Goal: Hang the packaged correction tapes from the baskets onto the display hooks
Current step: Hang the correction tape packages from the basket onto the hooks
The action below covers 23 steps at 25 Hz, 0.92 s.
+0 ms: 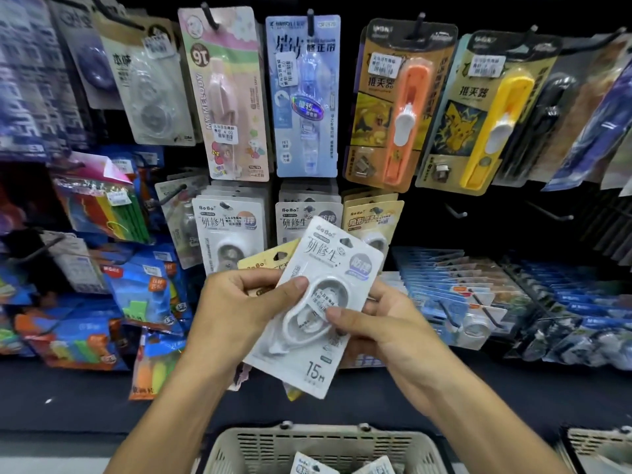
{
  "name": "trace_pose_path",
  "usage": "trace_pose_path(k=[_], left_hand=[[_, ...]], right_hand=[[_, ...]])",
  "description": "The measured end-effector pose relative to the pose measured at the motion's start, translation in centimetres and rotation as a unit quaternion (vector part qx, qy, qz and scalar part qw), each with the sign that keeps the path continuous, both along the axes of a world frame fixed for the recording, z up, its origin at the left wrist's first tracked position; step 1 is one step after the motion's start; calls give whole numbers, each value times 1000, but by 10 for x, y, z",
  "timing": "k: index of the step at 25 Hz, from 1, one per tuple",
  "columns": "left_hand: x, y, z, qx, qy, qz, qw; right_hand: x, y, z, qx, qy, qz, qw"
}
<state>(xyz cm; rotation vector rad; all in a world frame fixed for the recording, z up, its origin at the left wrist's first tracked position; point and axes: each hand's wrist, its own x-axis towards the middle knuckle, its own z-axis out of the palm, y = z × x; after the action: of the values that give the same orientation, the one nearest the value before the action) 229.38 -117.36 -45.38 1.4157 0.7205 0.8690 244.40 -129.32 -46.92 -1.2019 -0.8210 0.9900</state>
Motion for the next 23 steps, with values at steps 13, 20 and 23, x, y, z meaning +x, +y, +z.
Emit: trace_pose_path(k=[13, 20, 23], left_hand=[[-41, 36, 6, 137, -56, 260, 954], [-39, 32, 7, 172, -48, 261, 949], [-40, 36, 7, 164, -86, 264, 947]], right_hand=[[-3, 55, -3, 54, -196, -199, 959], [10, 67, -11, -26, -278, -160, 947], [12, 63, -11, -74, -292, -47, 953]])
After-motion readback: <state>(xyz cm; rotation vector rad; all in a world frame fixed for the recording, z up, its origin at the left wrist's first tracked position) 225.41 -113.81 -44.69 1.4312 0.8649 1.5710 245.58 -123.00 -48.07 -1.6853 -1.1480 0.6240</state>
